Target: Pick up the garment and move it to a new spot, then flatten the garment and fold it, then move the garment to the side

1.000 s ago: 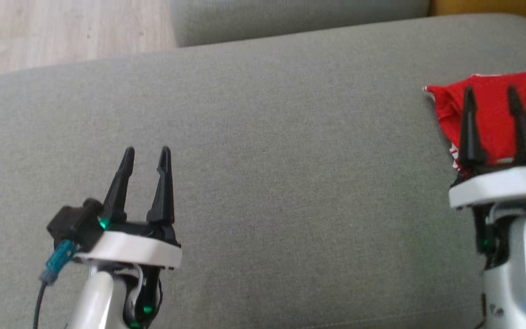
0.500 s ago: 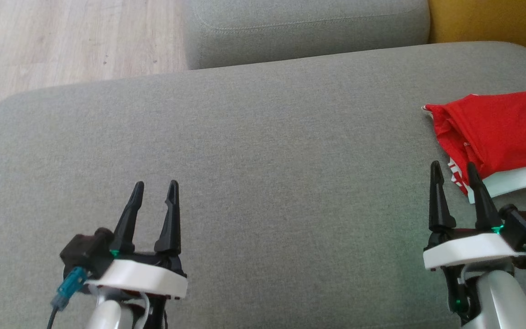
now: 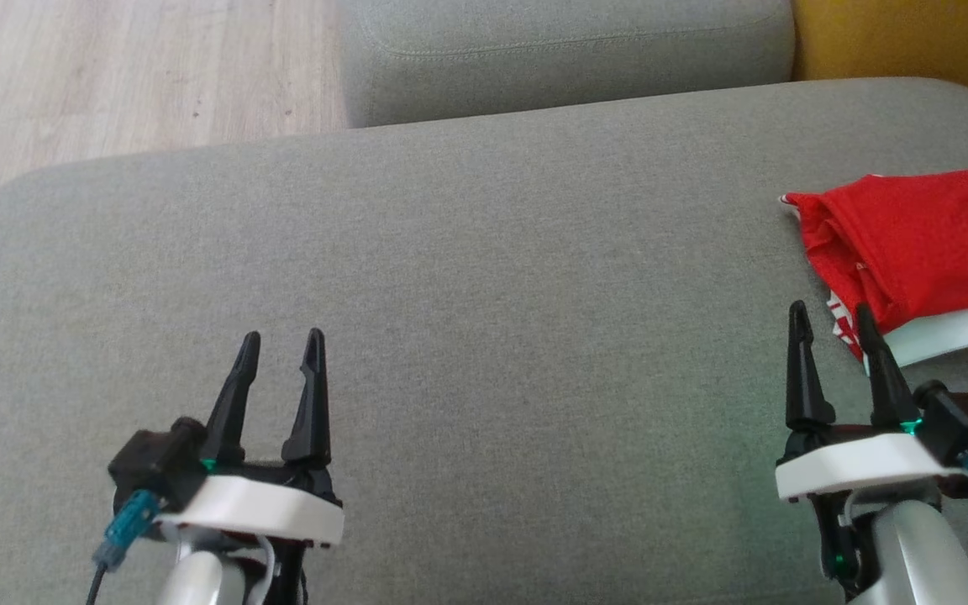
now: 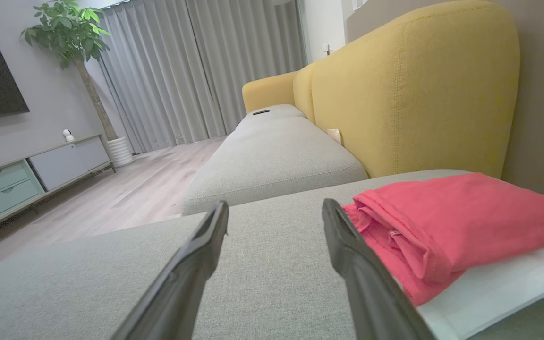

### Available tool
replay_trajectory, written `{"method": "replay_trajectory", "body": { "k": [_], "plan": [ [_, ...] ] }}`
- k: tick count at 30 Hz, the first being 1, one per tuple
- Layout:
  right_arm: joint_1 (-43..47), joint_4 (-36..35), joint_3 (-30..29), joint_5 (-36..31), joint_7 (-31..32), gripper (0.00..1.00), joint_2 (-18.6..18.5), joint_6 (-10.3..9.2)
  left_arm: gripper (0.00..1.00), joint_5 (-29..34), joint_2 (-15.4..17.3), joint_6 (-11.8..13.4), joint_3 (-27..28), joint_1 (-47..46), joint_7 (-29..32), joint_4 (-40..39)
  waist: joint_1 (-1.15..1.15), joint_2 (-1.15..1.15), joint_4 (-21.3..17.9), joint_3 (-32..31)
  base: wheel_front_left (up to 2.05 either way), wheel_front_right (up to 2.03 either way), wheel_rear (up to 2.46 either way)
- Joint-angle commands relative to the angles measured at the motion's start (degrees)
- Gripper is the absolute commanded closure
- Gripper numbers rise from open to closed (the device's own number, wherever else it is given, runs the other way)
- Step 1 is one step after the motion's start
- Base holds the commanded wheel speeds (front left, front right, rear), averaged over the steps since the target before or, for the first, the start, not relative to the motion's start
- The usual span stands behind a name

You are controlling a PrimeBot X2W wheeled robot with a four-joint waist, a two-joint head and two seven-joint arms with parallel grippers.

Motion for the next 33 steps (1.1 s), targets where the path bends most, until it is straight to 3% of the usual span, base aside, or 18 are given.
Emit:
{"method": "replay_trajectory", "body": {
  "k": [1,12,33],
  "plan": [
    [-2.0,-1.6,1.6,0.4,-0.6,0.00,-0.1,0.37,0.00,-0.3,0.3,0.5,1.7,-1.7,-0.3,-1.9,0.00,0.00,0.0,0.1,0.00,0.00,0.00],
    [-2.5,-1.4,2.2,0.4,-0.5,0.00,-0.1,0.37,0.00,0.9,0.3,2.6,3.1,-1.9,-0.3,-2.2,0.00,0.00,-0.2,0.5,0.00,0.00,0.00],
    [-2.1,-1.6,3.6,0.7,-0.1,0.00,-0.1,0.37,0.00,-1.7,0.3,2.9,5.3,-0.9,-0.3,-0.6,0.00,0.00,-0.1,0.6,0.00,0.00,0.00]
  ]
}}
